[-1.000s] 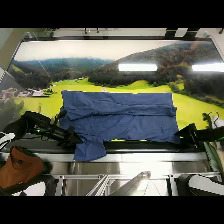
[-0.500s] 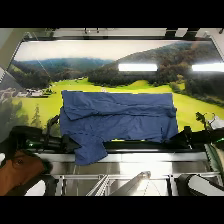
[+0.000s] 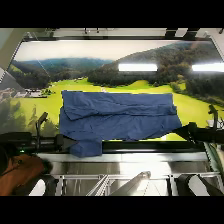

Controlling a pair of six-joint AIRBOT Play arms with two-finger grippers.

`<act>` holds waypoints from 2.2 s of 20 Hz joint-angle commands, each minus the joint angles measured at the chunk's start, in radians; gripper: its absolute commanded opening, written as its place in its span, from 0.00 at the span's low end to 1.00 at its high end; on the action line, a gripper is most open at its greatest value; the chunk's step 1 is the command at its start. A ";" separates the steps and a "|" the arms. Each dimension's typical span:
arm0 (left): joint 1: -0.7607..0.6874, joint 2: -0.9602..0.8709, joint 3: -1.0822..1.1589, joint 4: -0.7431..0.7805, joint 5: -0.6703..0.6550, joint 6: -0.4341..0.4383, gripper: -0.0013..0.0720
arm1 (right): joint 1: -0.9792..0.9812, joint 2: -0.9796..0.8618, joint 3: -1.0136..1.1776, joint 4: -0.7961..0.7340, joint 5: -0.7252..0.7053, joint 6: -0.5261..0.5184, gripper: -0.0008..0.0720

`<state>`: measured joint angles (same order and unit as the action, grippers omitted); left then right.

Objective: Fold the shirts.

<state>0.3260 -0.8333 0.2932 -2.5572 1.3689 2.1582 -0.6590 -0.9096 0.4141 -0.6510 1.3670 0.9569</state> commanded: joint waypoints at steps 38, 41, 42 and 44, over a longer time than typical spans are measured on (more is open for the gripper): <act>0.026 -0.930 0.901 -0.028 -0.034 0.026 0.04 | 0.212 -0.560 0.117 0.857 -0.511 -0.740 0.04; 0.008 -0.930 0.901 -0.027 -0.049 0.026 0.04 | 0.212 -0.562 0.117 0.850 -0.512 -0.740 0.04; 0.000 -0.930 0.901 -0.027 -0.053 0.026 0.04 | 0.212 -0.562 0.117 0.851 -0.515 -0.740 0.04; 0.001 -0.930 0.901 -0.027 -0.060 0.026 0.04 | 0.212 -0.562 0.117 0.851 -0.518 -0.740 0.04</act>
<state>0.3347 -1.7626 1.1934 -2.5855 1.3289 2.1826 -0.4484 -1.4700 0.5285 0.2005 0.8612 0.2131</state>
